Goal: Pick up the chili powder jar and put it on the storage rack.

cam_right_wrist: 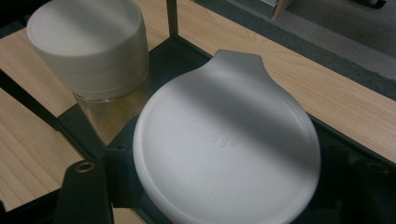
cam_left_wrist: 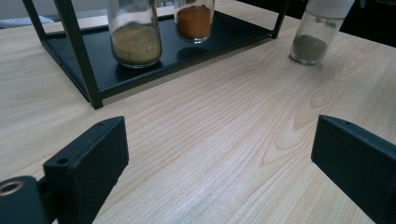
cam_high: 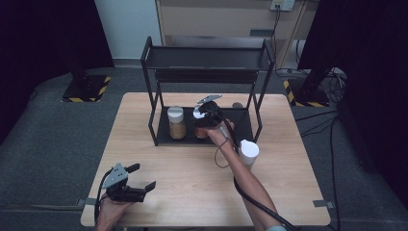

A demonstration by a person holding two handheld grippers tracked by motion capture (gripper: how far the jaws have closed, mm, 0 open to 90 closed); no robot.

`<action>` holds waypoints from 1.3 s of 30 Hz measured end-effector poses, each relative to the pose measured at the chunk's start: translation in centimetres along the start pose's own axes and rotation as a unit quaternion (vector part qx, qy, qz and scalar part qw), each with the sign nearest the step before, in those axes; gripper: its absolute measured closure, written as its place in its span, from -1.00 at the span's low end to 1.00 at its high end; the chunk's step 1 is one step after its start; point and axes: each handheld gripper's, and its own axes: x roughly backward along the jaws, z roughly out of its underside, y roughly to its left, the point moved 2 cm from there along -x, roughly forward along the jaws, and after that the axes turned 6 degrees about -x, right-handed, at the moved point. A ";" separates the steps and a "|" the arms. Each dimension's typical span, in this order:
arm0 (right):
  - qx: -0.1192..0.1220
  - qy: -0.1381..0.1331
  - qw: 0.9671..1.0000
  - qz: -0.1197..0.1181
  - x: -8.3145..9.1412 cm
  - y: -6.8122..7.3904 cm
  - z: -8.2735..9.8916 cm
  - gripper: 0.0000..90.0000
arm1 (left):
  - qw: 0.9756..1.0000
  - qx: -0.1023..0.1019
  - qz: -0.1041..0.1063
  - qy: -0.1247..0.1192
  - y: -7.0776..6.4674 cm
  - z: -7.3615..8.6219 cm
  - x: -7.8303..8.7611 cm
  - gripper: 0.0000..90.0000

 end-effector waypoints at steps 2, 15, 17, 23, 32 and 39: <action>-0.005 0.002 1.000 -0.001 -0.2 -0.1 0.1 -0.31 | 1.000 0.001 0.000 -0.001 0.0 0.0 0.0 -0.93; -0.009 0.004 1.000 -0.003 -0.9 -0.5 0.3 -0.31 | 1.000 0.002 0.000 -0.001 0.1 0.1 0.0 -0.93; -0.010 0.003 1.000 -0.003 -1.0 -0.6 0.3 -0.31 | 1.000 0.002 0.000 -0.001 0.1 0.1 0.0 -0.93; -0.012 0.003 1.000 -0.003 -1.1 -0.7 0.5 -0.31 | 1.000 0.002 0.001 -0.001 0.1 0.1 0.0 -0.93; -0.015 -0.003 1.000 -0.010 -1.3 -1.1 0.8 -0.32 | 1.000 0.001 0.000 0.000 0.0 0.0 0.0 -0.93; -0.011 0.003 1.000 -0.004 -1.3 -0.8 0.8 -0.55 | 1.000 0.000 0.000 0.000 0.0 0.0 0.0 -0.93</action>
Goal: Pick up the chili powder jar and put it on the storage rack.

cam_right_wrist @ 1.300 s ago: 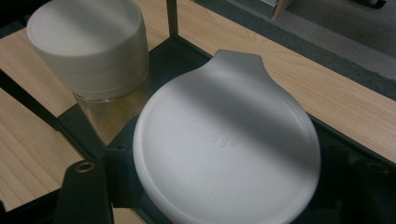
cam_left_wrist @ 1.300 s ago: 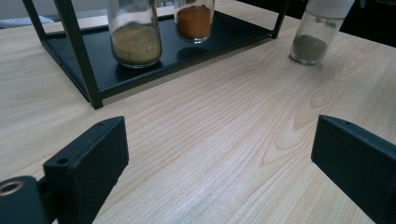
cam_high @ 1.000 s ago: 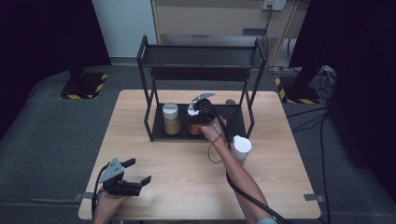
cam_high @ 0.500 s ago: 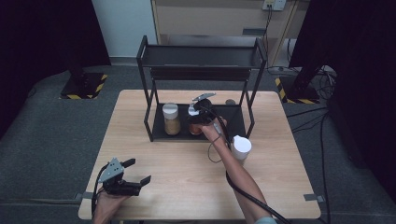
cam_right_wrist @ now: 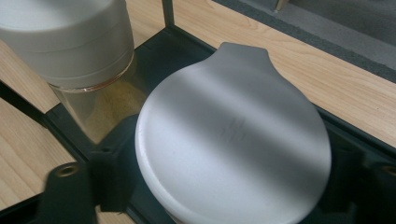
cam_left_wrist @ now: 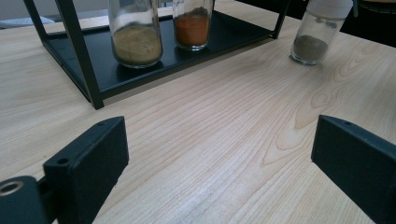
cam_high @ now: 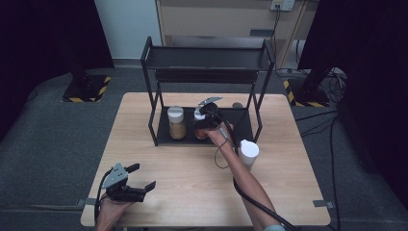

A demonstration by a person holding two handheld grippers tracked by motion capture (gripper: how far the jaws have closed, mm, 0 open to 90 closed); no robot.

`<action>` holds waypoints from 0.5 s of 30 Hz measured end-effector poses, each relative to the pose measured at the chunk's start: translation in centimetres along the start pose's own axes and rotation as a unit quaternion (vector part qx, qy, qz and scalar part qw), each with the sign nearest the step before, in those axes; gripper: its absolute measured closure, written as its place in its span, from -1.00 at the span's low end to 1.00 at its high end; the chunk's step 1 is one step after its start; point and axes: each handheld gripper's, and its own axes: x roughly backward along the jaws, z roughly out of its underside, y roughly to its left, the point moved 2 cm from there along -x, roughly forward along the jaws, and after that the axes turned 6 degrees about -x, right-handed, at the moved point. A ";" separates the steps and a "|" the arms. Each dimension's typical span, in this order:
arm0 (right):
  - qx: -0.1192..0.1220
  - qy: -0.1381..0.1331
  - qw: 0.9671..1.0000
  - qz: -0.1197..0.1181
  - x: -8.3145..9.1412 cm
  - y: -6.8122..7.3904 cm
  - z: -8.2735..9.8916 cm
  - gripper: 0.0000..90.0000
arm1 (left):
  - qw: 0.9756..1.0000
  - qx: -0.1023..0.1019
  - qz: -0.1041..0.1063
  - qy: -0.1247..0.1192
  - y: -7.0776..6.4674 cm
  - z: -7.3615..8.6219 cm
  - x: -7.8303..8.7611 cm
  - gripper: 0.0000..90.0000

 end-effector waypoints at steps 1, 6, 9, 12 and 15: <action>-0.003 0.000 1.000 0.002 0.0 0.0 0.0 -0.63 | 1.000 -0.001 0.001 0.000 0.0 0.0 0.0 -0.93; 0.002 -0.022 1.000 0.008 1.4 0.5 -0.3 -0.76 | 1.000 -0.001 0.001 0.001 0.0 0.0 0.0 -0.93; 0.008 -0.029 0.999 0.012 2.2 0.8 -0.5 -0.76 | 1.000 -0.002 0.001 0.001 0.0 -0.1 0.0 -0.93; 0.010 -0.034 0.999 0.008 3.1 1.0 -0.9 -0.77 | 1.000 -0.001 0.001 0.001 0.0 0.0 0.0 -0.93; 0.015 -0.041 0.999 0.000 4.0 1.2 -1.2 -0.77 | 1.000 -0.002 0.002 0.001 0.0 0.0 0.0 -0.93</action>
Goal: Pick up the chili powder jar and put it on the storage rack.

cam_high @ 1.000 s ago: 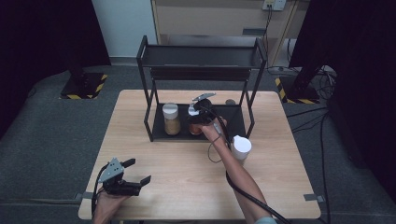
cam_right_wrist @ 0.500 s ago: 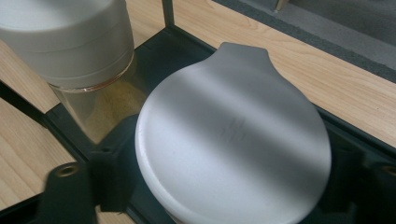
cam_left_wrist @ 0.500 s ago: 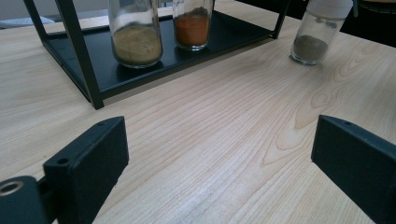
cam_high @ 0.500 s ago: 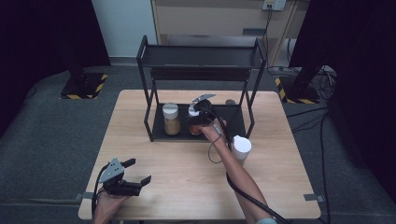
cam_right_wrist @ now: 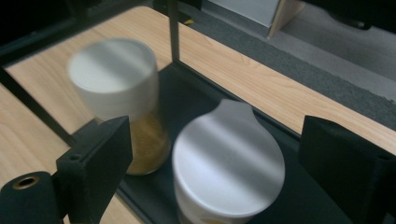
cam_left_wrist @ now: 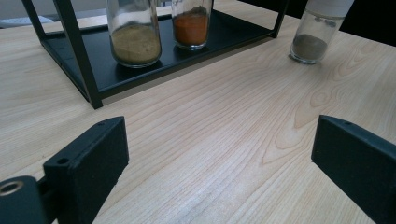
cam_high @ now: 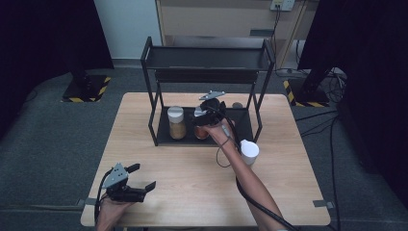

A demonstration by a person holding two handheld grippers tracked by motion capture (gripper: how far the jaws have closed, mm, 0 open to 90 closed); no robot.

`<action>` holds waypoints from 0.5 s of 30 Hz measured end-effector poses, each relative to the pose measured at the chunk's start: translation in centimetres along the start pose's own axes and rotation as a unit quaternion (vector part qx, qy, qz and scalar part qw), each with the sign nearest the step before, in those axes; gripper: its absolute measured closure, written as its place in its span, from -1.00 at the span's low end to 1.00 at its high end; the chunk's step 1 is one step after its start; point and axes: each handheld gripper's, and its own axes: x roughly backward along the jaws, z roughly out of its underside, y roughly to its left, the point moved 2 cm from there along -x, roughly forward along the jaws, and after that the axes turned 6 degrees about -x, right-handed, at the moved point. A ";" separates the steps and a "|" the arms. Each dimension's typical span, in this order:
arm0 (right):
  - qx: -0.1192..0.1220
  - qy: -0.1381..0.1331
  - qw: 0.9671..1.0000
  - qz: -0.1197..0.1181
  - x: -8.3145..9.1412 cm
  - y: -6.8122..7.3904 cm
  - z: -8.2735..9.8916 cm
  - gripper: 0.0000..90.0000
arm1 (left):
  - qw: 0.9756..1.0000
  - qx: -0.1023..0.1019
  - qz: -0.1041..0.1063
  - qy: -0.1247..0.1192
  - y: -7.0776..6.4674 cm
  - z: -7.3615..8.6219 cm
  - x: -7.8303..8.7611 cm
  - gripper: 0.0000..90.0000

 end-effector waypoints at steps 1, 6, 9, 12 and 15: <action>0.001 -0.004 1.000 -0.005 0.5 0.1 -0.1 -0.78 | 1.000 0.000 0.000 0.000 0.0 0.0 0.0 -0.93; 0.021 -0.013 1.000 -0.015 2.4 0.6 -0.7 -0.80 | 1.000 -0.001 0.000 0.000 -0.1 0.0 0.0 -0.93; 0.031 -0.020 0.999 -0.020 3.8 0.9 -1.1 -0.80 | 1.000 -0.002 0.001 0.002 -0.1 -0.1 -0.1 -0.93; 0.038 -0.032 0.998 -0.034 5.5 0.9 -1.2 -0.81 | 1.000 0.000 0.002 0.002 0.0 -0.1 -0.1 -0.93; 0.046 -0.043 0.997 -0.040 6.9 1.1 -1.1 -0.81 | 1.000 0.002 0.003 0.001 0.0 0.0 -0.1 -0.93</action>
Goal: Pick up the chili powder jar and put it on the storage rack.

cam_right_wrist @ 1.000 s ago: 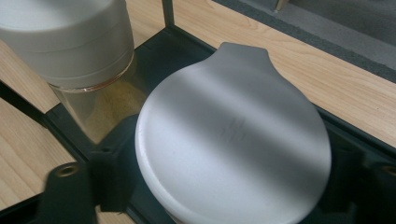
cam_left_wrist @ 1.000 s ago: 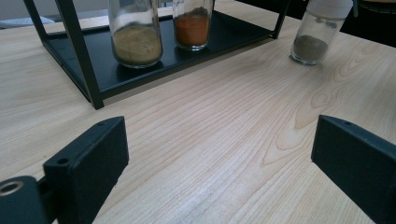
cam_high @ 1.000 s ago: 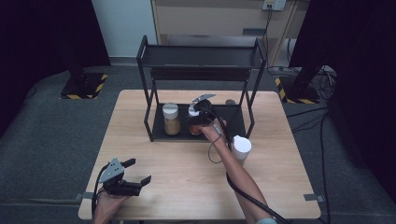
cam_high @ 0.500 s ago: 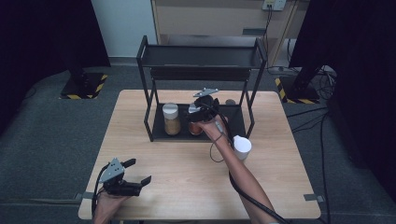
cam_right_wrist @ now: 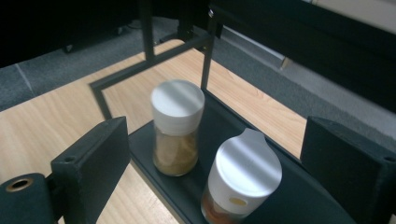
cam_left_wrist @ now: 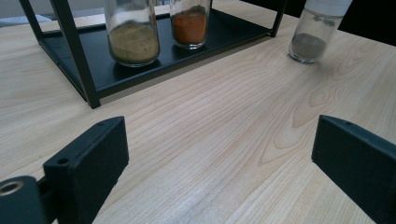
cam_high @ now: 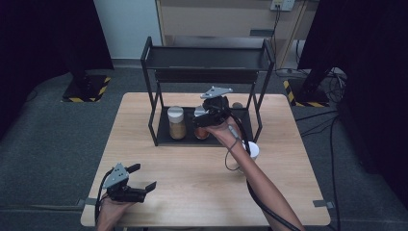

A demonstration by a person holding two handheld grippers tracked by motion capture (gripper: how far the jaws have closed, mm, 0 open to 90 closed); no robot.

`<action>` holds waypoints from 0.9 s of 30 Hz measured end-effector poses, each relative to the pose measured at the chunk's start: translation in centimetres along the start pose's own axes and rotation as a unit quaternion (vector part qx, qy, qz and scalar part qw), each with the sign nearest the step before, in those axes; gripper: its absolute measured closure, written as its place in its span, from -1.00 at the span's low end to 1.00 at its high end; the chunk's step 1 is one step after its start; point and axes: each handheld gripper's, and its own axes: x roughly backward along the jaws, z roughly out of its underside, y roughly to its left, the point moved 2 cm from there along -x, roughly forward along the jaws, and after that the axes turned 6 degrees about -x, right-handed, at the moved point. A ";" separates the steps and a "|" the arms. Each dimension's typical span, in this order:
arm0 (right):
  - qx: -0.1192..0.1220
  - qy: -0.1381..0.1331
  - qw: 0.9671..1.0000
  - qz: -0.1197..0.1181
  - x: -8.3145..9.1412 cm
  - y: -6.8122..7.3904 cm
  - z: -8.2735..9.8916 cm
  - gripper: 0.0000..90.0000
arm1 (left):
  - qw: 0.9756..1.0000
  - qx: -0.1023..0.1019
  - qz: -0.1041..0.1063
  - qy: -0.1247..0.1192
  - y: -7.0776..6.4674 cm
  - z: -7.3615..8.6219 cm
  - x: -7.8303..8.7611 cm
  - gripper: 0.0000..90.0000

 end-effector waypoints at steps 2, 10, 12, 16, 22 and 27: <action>0.005 -0.004 1.000 -0.006 0.9 0.0 0.1 -0.81 | 1.000 0.000 0.000 0.000 0.0 0.0 0.0 -0.93; 0.003 -0.025 0.999 -0.027 4.2 -0.3 1.3 -0.83 | 1.000 0.000 -0.001 0.000 0.0 0.0 0.0 -0.94; 0.003 -0.028 0.999 -0.031 4.9 -0.4 1.8 -0.83 | 1.000 0.001 0.000 0.000 0.0 0.0 0.0 -0.94; 0.009 -0.036 0.999 -0.033 6.2 -0.4 2.6 -0.83 | 1.000 -0.001 0.000 0.001 0.0 0.0 -0.1 -0.95; 0.001 -0.048 0.998 -0.049 8.2 -0.7 4.5 -0.83 | 1.000 0.000 0.001 0.002 0.0 0.0 -0.1 -0.95; -0.006 -0.057 0.996 -0.062 9.8 -0.8 6.3 -0.83 | 1.000 0.003 0.002 0.000 0.0 0.0 -0.1 -0.95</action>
